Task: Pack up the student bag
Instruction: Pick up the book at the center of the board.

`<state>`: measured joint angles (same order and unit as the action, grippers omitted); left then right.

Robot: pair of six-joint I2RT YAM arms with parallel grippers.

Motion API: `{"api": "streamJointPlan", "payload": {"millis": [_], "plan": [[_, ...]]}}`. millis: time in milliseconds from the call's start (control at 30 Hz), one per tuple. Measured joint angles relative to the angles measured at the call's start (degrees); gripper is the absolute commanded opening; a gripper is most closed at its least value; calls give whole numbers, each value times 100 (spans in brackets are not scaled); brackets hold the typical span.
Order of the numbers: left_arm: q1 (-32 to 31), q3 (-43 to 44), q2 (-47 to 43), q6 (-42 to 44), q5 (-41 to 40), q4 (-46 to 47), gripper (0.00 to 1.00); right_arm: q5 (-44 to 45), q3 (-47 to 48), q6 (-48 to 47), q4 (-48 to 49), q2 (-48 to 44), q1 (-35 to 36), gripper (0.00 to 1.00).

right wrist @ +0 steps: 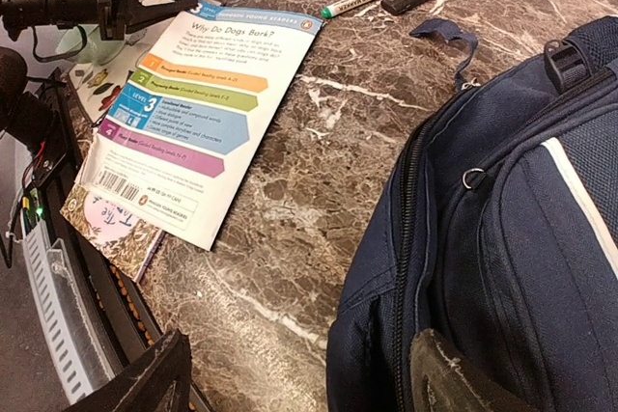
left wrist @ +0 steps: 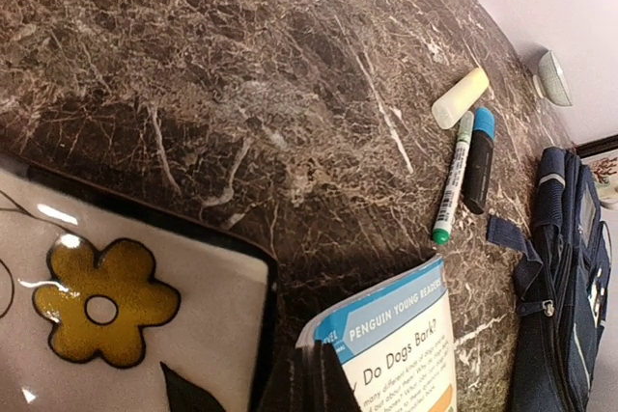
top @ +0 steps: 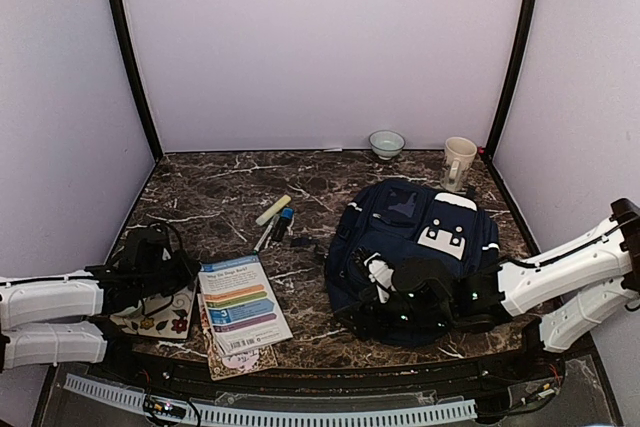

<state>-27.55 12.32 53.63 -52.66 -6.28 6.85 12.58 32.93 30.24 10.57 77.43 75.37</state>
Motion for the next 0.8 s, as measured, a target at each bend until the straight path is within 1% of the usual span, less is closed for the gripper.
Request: {"api": "streamJointPlan", "payload": {"millis": [200, 333, 467, 633, 800], "plan": [[0, 278, -669, 131, -61, -468, 0, 232, 214, -59, -120, 101, 0, 78], [0, 417, -1054, 289, -11, -487, 0, 490, 448, -101, -289, 111, -7, 80], [0, 603, -1182, 555, 129, -481, 0, 544, 599, -125, -409, 44, -44, 80], [0, 870, -1290, 903, 313, -398, 0, 367, 643, -216, -516, -74, -149, 82], [-35, 1233, -1193, 1202, 743, -267, 0, -87, 745, -446, -573, -94, -269, 86]]}}
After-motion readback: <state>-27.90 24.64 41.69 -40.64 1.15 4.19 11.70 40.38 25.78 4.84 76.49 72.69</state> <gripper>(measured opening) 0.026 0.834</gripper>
